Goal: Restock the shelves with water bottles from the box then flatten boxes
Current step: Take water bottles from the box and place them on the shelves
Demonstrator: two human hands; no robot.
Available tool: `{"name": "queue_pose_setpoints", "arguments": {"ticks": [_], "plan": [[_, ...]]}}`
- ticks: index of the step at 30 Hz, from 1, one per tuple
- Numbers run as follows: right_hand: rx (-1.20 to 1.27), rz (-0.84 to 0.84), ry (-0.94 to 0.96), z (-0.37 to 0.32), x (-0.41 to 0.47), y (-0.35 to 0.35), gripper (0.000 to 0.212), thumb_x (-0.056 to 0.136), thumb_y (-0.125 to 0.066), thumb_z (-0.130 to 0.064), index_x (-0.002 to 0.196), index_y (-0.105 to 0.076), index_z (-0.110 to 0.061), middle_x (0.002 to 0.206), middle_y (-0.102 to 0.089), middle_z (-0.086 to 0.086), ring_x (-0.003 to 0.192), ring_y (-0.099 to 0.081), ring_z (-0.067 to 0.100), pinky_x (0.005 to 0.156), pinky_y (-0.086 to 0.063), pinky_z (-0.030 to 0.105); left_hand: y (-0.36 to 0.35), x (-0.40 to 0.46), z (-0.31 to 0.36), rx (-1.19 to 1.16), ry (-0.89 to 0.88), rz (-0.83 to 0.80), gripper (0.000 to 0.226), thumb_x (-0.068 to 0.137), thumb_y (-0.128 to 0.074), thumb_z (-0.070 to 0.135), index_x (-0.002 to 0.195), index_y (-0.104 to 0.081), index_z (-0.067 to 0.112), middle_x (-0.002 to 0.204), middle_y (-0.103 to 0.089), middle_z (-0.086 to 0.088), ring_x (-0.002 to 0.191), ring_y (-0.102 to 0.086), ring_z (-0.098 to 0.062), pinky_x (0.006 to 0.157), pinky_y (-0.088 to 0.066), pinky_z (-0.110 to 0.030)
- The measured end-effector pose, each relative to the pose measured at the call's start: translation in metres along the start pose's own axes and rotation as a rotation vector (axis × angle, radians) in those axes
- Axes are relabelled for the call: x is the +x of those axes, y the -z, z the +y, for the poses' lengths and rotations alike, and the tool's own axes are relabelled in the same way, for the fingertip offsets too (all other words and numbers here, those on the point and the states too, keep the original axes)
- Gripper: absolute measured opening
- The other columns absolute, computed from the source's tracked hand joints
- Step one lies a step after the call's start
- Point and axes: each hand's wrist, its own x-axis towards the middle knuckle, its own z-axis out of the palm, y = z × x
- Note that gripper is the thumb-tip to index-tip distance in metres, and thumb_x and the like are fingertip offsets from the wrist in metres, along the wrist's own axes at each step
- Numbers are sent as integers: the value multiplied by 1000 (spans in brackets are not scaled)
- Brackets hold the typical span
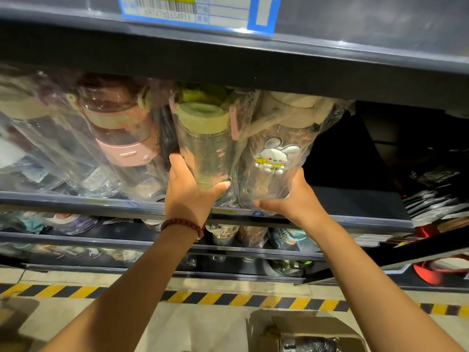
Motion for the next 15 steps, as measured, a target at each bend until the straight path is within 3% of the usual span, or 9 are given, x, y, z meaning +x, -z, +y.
{"name": "queue_pose_setpoints", "arguments": {"ticks": [3,7,12,15], "plan": [[-22,0,-10,-3,-6,3,73,68,-85,-24,116,-30,-29,116,-46,-13,111,-46,7,85,-36,17,7,-1,-1,-20,14,-63,70,60,-86,30,105,-32,28,112,-52,1,104,-54,-21,93,-49,-43],[-59,90,22,-10,-17,6,64,69,-84,-25,115,-42,-10,122,-55,5,113,-53,21,92,-47,34,22,-8,6,-14,38,-137,71,60,-83,33,116,-40,26,118,-54,1,107,-55,-19,94,-49,-44],[-139,146,80,-29,-57,9,72,81,-74,-24,141,-36,-16,140,-45,-3,130,-41,14,104,-35,29,53,-42,29,31,77,-257,82,70,-80,26,139,-35,26,133,-45,5,114,-45,-10,100,-41,-31],[-319,163,97,-39,-95,12,68,87,-68,-25,144,-34,-13,146,-39,4,134,-36,18,104,-27,20,68,-75,41,272,1,-299,81,74,-79,28,142,-36,16,139,-45,-1,125,-45,-18,104,-37,-30]]}}
